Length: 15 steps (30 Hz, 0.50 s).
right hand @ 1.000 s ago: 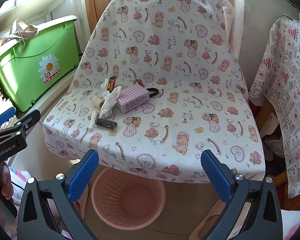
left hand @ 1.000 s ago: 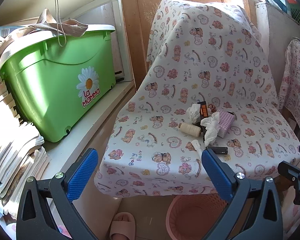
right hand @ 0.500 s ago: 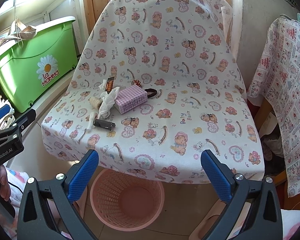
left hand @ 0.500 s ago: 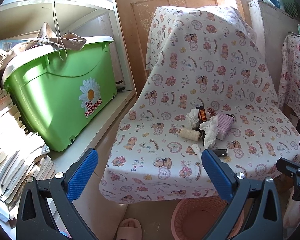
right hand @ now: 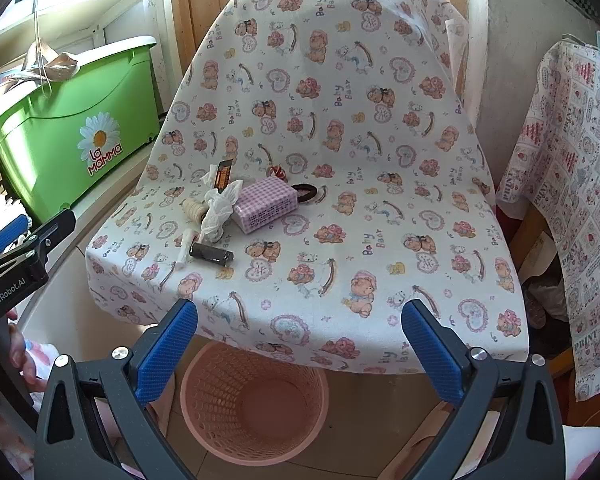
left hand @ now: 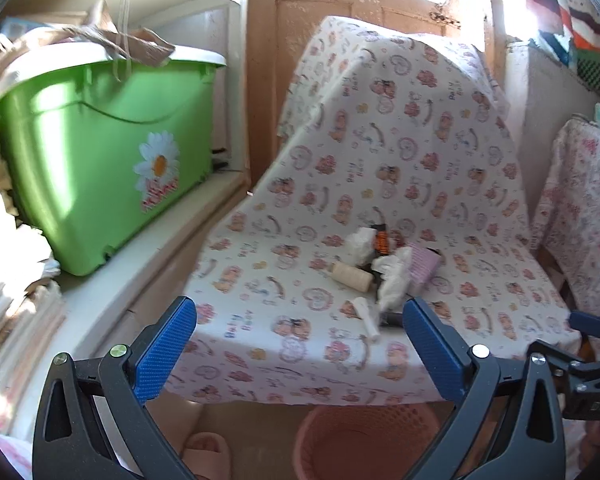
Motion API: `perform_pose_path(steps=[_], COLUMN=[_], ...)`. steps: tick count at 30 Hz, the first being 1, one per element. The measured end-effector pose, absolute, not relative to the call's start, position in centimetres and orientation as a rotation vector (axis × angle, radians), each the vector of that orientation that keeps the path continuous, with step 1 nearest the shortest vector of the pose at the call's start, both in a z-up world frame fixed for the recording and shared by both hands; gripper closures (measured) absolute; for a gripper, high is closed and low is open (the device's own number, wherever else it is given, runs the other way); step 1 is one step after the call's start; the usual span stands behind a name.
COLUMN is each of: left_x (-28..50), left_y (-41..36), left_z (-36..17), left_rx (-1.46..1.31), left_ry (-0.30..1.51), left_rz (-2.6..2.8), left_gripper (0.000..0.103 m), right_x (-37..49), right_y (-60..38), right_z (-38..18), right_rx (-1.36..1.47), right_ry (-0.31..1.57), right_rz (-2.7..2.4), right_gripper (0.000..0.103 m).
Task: Collect trash
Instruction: 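Move both tools toward the cluster of items on the chair seat, then grasp the white plastic tube with the left tool while the right tool grasps the black cylinder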
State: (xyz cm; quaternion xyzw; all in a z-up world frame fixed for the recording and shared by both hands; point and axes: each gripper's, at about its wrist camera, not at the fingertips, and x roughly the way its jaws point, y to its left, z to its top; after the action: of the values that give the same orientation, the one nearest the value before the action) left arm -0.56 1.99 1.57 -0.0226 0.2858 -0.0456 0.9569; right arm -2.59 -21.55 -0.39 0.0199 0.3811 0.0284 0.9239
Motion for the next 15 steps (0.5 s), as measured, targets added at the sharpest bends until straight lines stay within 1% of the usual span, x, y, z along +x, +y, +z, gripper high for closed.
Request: perform_pose_path(steps=[2,4,6,8,9,10,11,13,14,15], left_x=[-0.7,-1.0,-1.0,-0.9,-0.6,-0.3,0.3,1.3,2.1,2.7], left_y=[1.3,0.1,-0.7,-1.0,-1.0,-1.0,-0.9,-1.1,-1.3,-1.5], left_z=[1.5,1.5,1.5,1.7,1.8,2.0,2.2,2.6,2.7,2.8], left_rx=[-0.032,0.040,0.073,0.077,0.074,0.069,0.065,0.067,0.087,0.113], left_ry=[0.575,0.561,0.578,0.588,0.605,0.624,0.653,0.689,0.710,0.724], left_rz=[-0.097,-0.070,-0.113,-0.104,-0.093,-0.101,-0.117,-0.148,-0.153,-0.145], left_gripper=[0.004,0.004,0.004,0.006,0.012,0.015,0.016,0.022,0.023,0.026], right_x=[-2.6,-2.5,-2.4,-2.4,-2.3,-2.2,-2.1,-1.6,-1.2,-0.8], right_y=[-21.7,-21.8,-21.8,-21.9,-22.0,-22.0,-22.0,-21.8,-21.7,-21.7], right_z=[-0.4,-0.4,-0.4,-0.5,-0.5,-0.5,-0.5,-0.5,-0.5,-0.3], right_rx=[0.050,0.045,0.044,0.054,0.061,0.068,0.071,0.071,0.063,0.055], right_ry=[0.784,0.786,0.792,0.796,0.796,0.800,0.811,0.827,0.839,0.848], right_rz=[0.055,0.054,0.060,0.080,0.091,0.109,0.131,0.176,0.199,0.216], right_gripper=[0.000,0.003,0.010,0.012,0.018,0.022,0.028,0.041,0.051,0.055])
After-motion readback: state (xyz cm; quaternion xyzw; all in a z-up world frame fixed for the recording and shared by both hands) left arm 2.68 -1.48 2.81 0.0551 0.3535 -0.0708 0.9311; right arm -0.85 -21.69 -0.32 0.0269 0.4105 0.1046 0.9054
